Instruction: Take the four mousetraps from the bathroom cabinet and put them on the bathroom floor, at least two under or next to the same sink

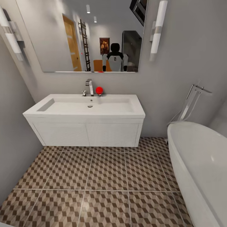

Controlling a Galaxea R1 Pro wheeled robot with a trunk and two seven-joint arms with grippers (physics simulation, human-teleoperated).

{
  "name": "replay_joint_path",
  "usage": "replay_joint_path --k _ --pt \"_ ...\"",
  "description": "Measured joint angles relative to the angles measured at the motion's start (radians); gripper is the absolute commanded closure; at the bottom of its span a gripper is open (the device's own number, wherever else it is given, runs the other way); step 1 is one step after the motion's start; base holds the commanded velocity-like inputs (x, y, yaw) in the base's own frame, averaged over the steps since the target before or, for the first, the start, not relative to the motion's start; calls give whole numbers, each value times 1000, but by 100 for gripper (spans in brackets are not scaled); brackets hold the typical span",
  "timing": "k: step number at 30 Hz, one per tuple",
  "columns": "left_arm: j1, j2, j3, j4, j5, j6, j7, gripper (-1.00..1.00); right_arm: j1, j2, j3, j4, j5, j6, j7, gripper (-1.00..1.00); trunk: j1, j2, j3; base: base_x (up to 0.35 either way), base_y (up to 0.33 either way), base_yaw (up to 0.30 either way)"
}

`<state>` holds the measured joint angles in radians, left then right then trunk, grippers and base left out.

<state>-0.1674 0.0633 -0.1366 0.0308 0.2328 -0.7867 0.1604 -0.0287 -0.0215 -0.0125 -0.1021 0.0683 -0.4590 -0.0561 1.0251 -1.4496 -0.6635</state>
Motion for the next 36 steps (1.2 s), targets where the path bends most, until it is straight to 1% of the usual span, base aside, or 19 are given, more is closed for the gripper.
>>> replay_joint_path --k 12,13,17,19,29,32,34,36 --pt "0 -3 0 6 0 0 -1 100 0 0 1 0 0 -1 2 100 0 0 0 0 0 0" --pt "0 -3 0 6 0 0 -1 100 0 2 2 0 0 -2 3 100 0 0 0 0 0 0" --pt "0 -3 0 6 -1 0 -1 100 0 25 2 -1 0 -2 4 100 0 0 0 0 0 0" --pt "0 -3 0 6 -1 0 -1 100 0 31 1 -1 -1 -2 5 100 0 0 0 0 0 0" --pt "0 -3 0 6 0 -1 1 100 0 42 1 -10 0 -8 6 100 0 0 0 0 0 0" --pt "0 -4 -1 6 -2 -1 0 100 0 42 0 -88 2 -65 5 100 0 0 0 0 0 0" --pt "0 -5 -1 6 -2 -1 0 100 0 42 -1 -173 2 -98 3 100 0 0 0 0 0 0" --pt "0 -5 -1 5 -2 -1 0 100 -1 42 0 -272 2 -113 1 100 0 0 0 0 0 0"
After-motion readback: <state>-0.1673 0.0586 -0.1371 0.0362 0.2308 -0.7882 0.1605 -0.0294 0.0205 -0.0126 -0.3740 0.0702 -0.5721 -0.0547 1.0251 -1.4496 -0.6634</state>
